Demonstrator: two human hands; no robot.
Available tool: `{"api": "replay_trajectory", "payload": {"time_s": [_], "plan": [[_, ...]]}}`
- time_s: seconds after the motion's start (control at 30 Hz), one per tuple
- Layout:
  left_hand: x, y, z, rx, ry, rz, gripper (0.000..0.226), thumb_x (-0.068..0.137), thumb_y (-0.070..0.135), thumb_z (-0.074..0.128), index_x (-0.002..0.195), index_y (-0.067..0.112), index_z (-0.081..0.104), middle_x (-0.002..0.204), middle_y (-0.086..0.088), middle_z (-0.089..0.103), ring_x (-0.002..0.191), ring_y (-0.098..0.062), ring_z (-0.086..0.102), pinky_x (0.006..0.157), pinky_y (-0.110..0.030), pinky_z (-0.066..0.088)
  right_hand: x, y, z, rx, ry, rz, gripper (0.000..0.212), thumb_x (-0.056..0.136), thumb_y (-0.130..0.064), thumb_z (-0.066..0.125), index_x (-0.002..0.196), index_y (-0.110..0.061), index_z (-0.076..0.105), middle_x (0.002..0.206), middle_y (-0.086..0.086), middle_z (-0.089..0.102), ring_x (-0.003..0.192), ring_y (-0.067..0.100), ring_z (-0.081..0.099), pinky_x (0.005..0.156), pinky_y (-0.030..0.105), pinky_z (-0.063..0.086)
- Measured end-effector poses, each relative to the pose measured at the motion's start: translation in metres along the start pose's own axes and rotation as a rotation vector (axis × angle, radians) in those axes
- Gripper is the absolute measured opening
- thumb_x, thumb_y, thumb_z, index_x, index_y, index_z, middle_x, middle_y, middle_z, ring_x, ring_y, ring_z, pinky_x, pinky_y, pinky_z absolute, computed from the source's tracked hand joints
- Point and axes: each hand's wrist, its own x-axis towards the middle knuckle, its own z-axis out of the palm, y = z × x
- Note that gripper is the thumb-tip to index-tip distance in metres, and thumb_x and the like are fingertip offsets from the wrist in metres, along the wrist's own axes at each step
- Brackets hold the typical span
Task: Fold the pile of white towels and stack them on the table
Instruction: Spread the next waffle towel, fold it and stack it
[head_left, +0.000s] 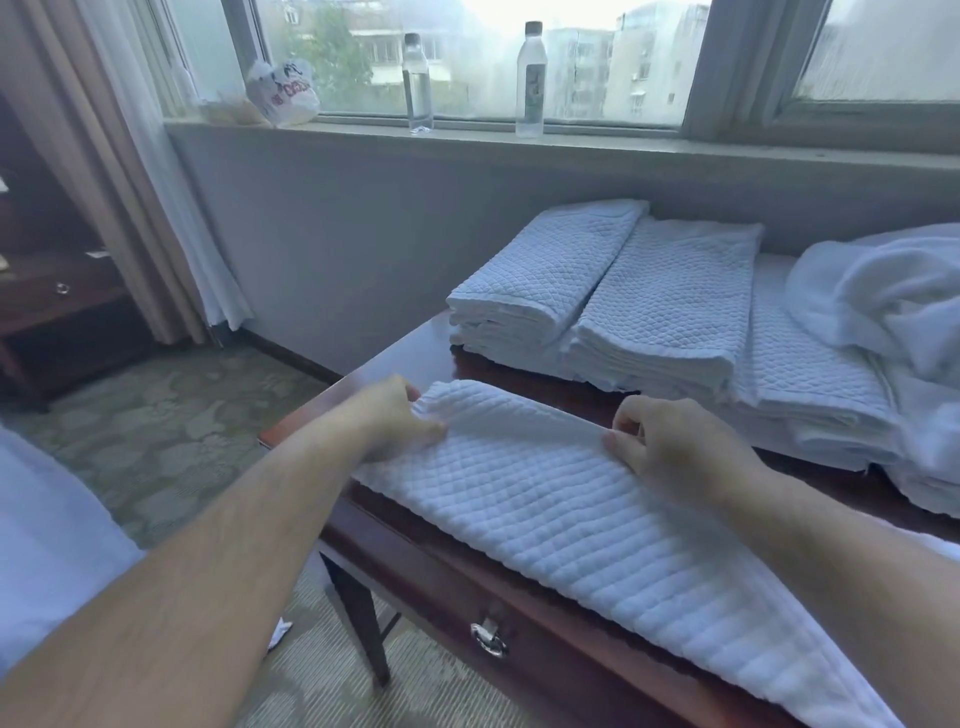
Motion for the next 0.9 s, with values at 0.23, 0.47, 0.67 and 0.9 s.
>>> {"api": "replay_trajectory", "payload": {"time_s": [0.23,0.47,0.67,0.9], "plan": [[0.004,0.010,0.007,-0.385,0.207,0.040,0.028,0.094,0.047,0.064,0.106,0.021,0.058,0.100,0.006,0.063,0.080,-0.007,0.056,0.062,-0.027,0.041,-0.002,-0.007,0.004,0.038,0.021,-0.023,0.018,0.100,-0.049,0.049,0.092,-0.036,0.058,0.080,-0.014,0.061,0.072,0.005,0.058,0.059,0.031,0.044],[-0.004,0.004,0.018,-0.193,0.307,0.191,0.040,0.097,0.016,0.056,0.129,0.038,0.048,0.098,0.006,0.058,0.084,-0.013,0.058,0.066,-0.028,0.050,-0.004,-0.012,0.006,-0.002,0.052,-0.074,0.015,0.100,-0.048,0.049,0.097,-0.036,0.058,0.085,-0.016,0.059,0.079,0.009,0.058,0.063,0.032,0.046],[-0.021,0.015,0.041,0.242,0.401,0.272,0.039,0.101,0.027,0.043,0.139,0.034,0.049,0.144,0.001,0.042,0.136,-0.024,0.032,0.112,-0.041,0.025,-0.014,-0.012,0.007,-0.108,0.094,-0.009,0.028,0.100,-0.055,0.044,0.099,-0.029,0.053,0.093,-0.008,0.061,0.086,0.017,0.058,0.066,0.034,0.043],[-0.061,0.059,0.083,0.337,-0.081,0.501,0.072,0.097,0.070,0.017,0.160,0.038,0.000,0.169,0.001,-0.012,0.154,-0.018,-0.018,0.123,-0.046,-0.014,-0.074,0.039,-0.026,-0.146,0.039,0.177,0.046,0.096,-0.068,0.030,0.093,-0.028,0.052,0.088,-0.011,0.059,0.084,0.014,0.055,0.068,0.035,0.037]]}}
